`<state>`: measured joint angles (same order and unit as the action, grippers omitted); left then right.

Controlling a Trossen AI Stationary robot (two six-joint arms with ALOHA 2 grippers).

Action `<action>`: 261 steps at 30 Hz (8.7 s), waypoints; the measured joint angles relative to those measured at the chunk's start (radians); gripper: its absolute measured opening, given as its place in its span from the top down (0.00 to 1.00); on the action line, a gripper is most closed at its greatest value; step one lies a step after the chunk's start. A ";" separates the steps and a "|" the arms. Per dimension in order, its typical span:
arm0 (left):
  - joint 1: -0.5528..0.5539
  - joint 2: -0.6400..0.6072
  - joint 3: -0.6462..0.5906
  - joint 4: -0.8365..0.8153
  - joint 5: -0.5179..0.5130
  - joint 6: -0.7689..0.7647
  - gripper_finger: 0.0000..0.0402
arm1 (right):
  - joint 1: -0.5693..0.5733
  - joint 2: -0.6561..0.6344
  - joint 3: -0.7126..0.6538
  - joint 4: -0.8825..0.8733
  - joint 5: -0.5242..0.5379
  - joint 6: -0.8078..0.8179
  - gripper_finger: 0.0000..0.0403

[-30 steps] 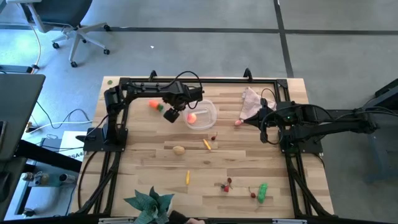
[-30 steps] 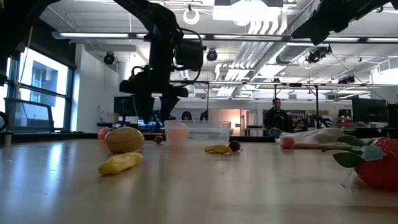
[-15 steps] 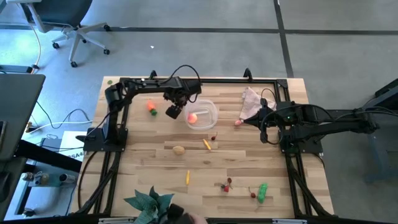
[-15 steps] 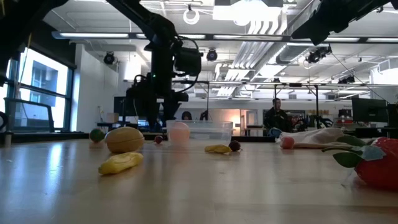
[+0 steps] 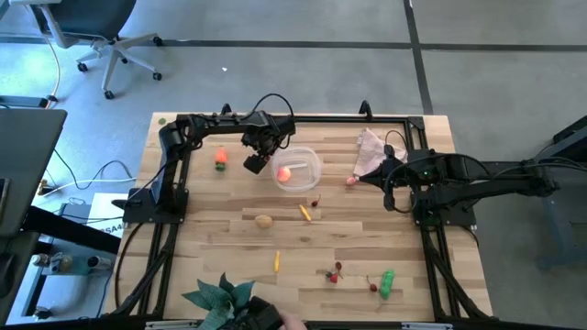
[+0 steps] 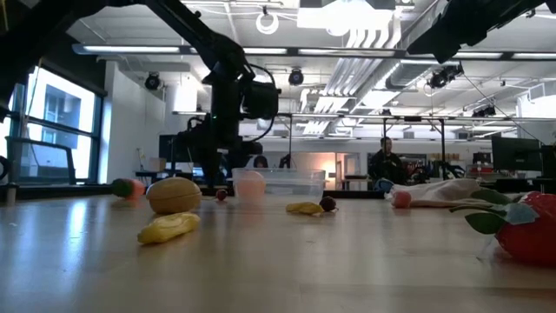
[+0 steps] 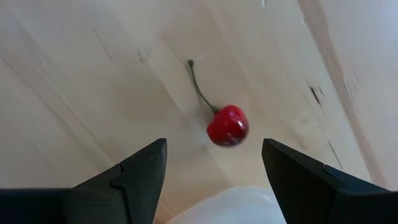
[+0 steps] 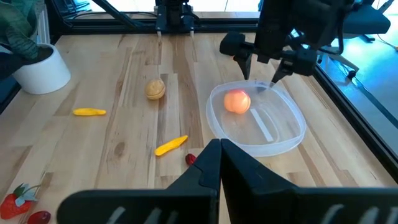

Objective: Pick and placing Produce into tupperware
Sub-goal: Put the red cherry into the transparent bin, then put the orange carrot into the transparent bin

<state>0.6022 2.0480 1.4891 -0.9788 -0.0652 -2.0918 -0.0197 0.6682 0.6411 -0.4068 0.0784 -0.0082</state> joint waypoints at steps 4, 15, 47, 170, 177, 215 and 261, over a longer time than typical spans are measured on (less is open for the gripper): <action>0.000 0.000 0.000 0.000 0.004 -0.002 0.37 | 0.000 0.000 0.000 0.000 0.000 0.000 1.00; 0.000 0.000 0.000 0.043 0.113 -0.113 0.37 | 0.000 0.000 0.000 0.000 0.000 0.000 1.00; 0.072 0.000 -0.065 0.112 0.138 0.074 0.37 | 0.000 0.000 0.000 0.000 0.000 0.000 1.00; -0.222 -0.069 -0.009 0.300 -0.129 0.106 0.79 | 0.000 0.000 0.000 0.000 0.000 0.000 1.00; -0.212 -0.043 -0.010 0.281 -0.118 0.105 0.79 | 0.000 0.000 0.000 0.000 0.000 0.000 1.00; -0.203 -0.012 0.036 0.243 -0.096 0.105 0.61 | 0.000 0.000 0.000 0.000 0.000 0.000 1.00; 0.013 -0.742 -0.554 -0.118 0.066 0.701 0.61 | 0.000 0.000 0.000 0.000 0.000 0.000 1.00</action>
<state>0.6147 1.3063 0.9348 -1.0966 0.0009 -1.3906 -0.0199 0.6678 0.6411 -0.4068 0.0788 -0.0079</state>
